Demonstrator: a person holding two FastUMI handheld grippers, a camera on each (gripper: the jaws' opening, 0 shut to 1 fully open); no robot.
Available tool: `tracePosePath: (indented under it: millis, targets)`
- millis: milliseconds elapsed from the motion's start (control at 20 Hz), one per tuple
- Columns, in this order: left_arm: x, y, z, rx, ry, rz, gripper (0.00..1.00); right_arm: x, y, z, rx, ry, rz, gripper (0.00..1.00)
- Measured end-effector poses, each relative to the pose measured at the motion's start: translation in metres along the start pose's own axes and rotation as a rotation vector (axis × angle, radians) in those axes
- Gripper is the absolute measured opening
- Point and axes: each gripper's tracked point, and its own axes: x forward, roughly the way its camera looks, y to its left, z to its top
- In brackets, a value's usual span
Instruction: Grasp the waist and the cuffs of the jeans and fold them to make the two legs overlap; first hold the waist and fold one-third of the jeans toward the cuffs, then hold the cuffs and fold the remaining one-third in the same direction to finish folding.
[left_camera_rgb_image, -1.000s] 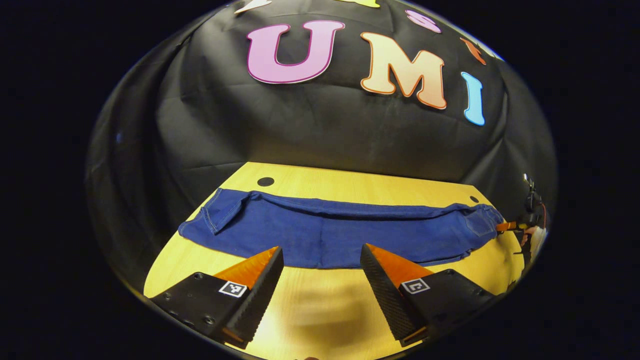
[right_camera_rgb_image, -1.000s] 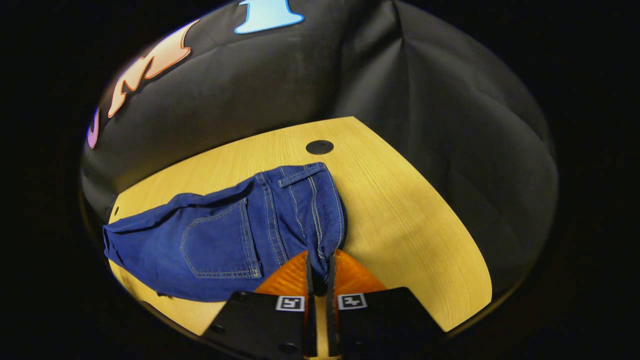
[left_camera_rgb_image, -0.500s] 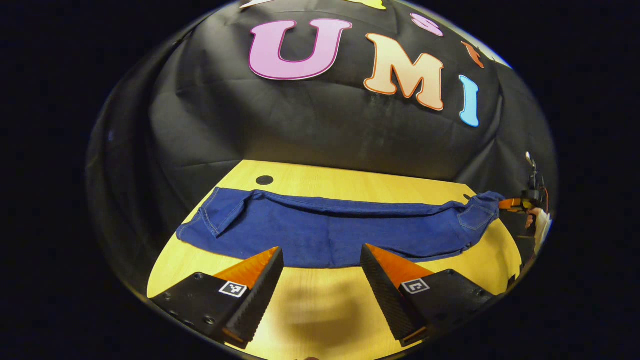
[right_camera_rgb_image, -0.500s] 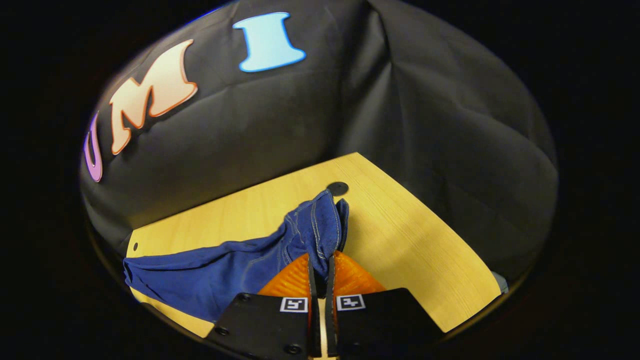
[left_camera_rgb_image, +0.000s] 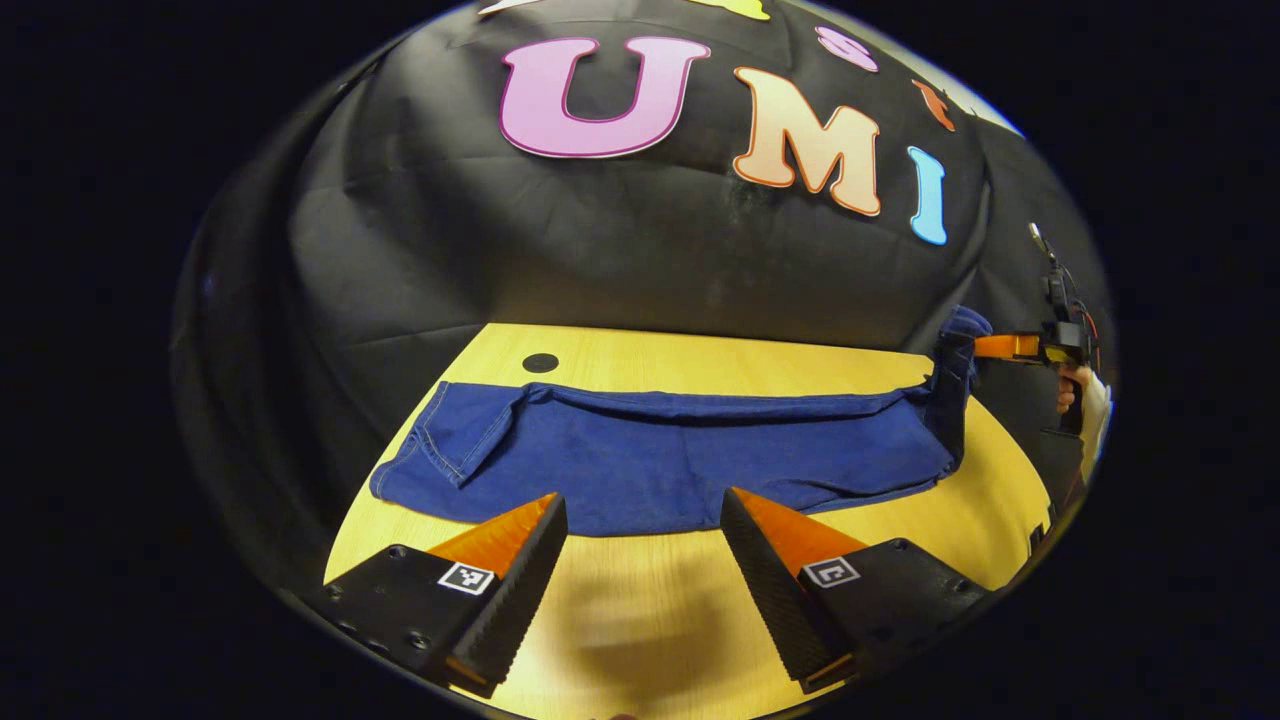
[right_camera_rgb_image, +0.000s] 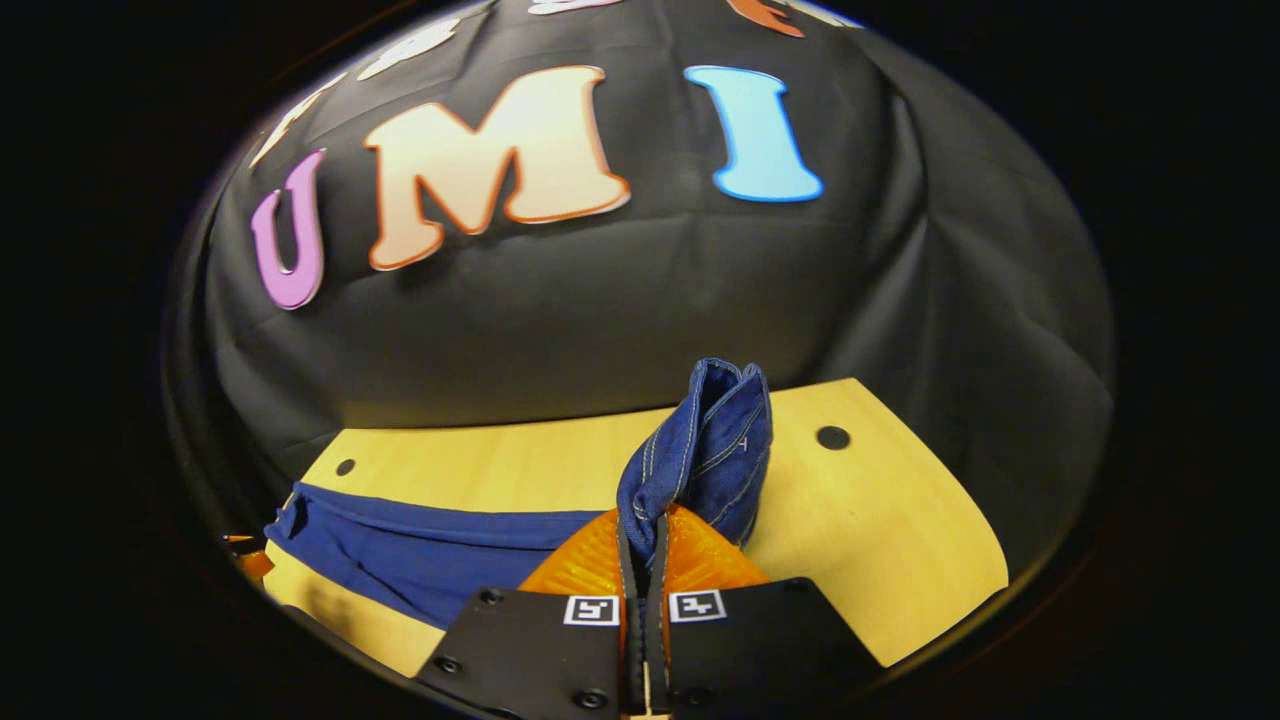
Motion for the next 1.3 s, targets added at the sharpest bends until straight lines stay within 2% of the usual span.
tracePosePath:
  millis: [50,250,300,350,500,600,700,800,900,950,1000,1100,1250,1300]
  targets:
    - [0.0,0.0,0.0,-0.002,0.0,-0.004,0.95,0.0,0.024,0.004,-0.012,-0.018,0.031,0.04]
    - [-0.002,0.002,-0.002,-0.027,-0.007,-0.027,0.95,-0.011,0.124,0.013,-0.028,-0.056,0.199,0.04]
    - [-0.002,0.002,-0.004,-0.04,-0.005,-0.031,0.96,-0.011,0.149,0.009,-0.036,-0.056,0.243,0.06]
    - [-0.002,0.002,-0.004,-0.058,-0.007,-0.04,0.96,-0.006,0.173,0.002,-0.043,-0.046,0.279,0.04]
    - [-0.004,0.006,-0.007,-0.094,-0.006,-0.035,0.95,0.021,0.232,-0.047,-0.047,0.06,0.356,0.04]
    - [-0.005,0.01,-0.003,-0.101,-0.024,-0.03,0.95,0.038,0.261,-0.093,-0.076,0.15,0.377,0.04]
    - [-0.007,0.015,0.0,-0.115,-0.04,-0.026,0.95,0.048,0.269,-0.132,-0.098,0.249,0.393,0.04]
    - [-0.008,0.024,0.003,-0.134,-0.055,-0.014,0.95,0.052,0.265,-0.147,-0.111,0.29,0.387,0.04]
    - [-0.008,0.04,0.001,-0.159,-0.063,0.002,0.95,0.049,0.263,-0.145,-0.13,0.32,0.387,0.01]
    - [-0.009,0.041,0.004,-0.17,-0.066,0.008,0.95,0.046,0.264,-0.141,-0.139,0.327,0.389,0.04]
    - [-0.011,0.043,0.004,-0.176,-0.066,0.016,0.95,0.046,0.264,-0.138,-0.142,0.335,0.38,0.01]
    - [-0.011,0.061,-0.004,-0.178,-0.069,0.04,0.95,0.045,0.263,-0.134,-0.173,0.323,0.36,0.04]
    - [-0.015,0.075,-0.005,-0.189,-0.07,0.058,0.95,0.046,0.256,-0.137,-0.313,0.292,0.33,0.04]
    - [-0.016,0.08,-0.006,-0.19,-0.063,0.067,0.94,0.047,0.252,-0.137,-0.368,0.286,0.315,0.0]
